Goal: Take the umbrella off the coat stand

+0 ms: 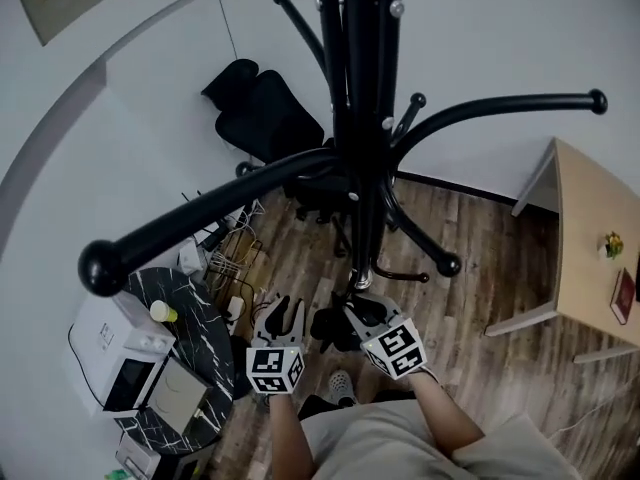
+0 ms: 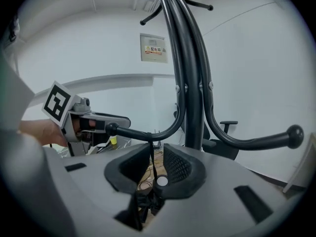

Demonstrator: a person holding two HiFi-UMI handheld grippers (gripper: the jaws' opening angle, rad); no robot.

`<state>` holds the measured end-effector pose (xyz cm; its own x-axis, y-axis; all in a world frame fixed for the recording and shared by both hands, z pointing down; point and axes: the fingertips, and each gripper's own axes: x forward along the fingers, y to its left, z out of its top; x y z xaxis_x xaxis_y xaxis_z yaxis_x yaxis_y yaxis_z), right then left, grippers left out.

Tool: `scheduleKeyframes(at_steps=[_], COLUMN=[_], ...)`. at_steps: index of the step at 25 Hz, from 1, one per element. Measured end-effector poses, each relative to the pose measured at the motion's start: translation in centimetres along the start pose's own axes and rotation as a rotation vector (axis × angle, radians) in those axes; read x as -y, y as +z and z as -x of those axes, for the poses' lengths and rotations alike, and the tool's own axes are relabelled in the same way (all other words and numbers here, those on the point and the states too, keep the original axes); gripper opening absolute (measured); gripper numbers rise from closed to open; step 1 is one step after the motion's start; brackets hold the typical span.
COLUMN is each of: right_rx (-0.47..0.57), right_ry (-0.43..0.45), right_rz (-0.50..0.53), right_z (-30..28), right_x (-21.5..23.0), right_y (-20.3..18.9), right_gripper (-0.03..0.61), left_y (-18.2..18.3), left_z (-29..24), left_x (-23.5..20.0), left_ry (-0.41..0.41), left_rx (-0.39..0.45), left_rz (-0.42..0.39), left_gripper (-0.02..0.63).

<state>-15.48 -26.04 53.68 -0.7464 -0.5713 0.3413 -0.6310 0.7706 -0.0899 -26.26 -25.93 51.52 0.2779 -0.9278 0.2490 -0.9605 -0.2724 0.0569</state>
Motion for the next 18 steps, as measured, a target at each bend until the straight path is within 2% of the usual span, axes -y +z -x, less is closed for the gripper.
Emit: scheduleKeyframes(at_steps=[7,12,15,18], right_rx=[0.035,0.049,0.057,0.058], right_ry=[-0.136,-0.188,-0.215,-0.245], right_rz=[-0.05,-0.079,-0.095,-0.106], right_z=[0.3,0.7,1.5,2.1], right_x=[0.1,-0.3,-0.1,0.3], right_y=[-0.5,-1.0,-1.4,-1.8], right_gripper=[0.087,0.086,0.083,0.083], left_y=[-1.6,-3.7,-4.2,-4.0], left_z=[-1.9,-2.5,-2.7,-3.1], left_x=[2.2,4.8,6.7,7.7], left_ry=[-0.208,-0.34,-0.411,-0.448], left_rx=[-0.04,-0.102,-0.091,-0.067], left_rz=[-0.08,-0.183,-0.176,-0.162], left_gripper=[0.117,0.117,0.117,0.117])
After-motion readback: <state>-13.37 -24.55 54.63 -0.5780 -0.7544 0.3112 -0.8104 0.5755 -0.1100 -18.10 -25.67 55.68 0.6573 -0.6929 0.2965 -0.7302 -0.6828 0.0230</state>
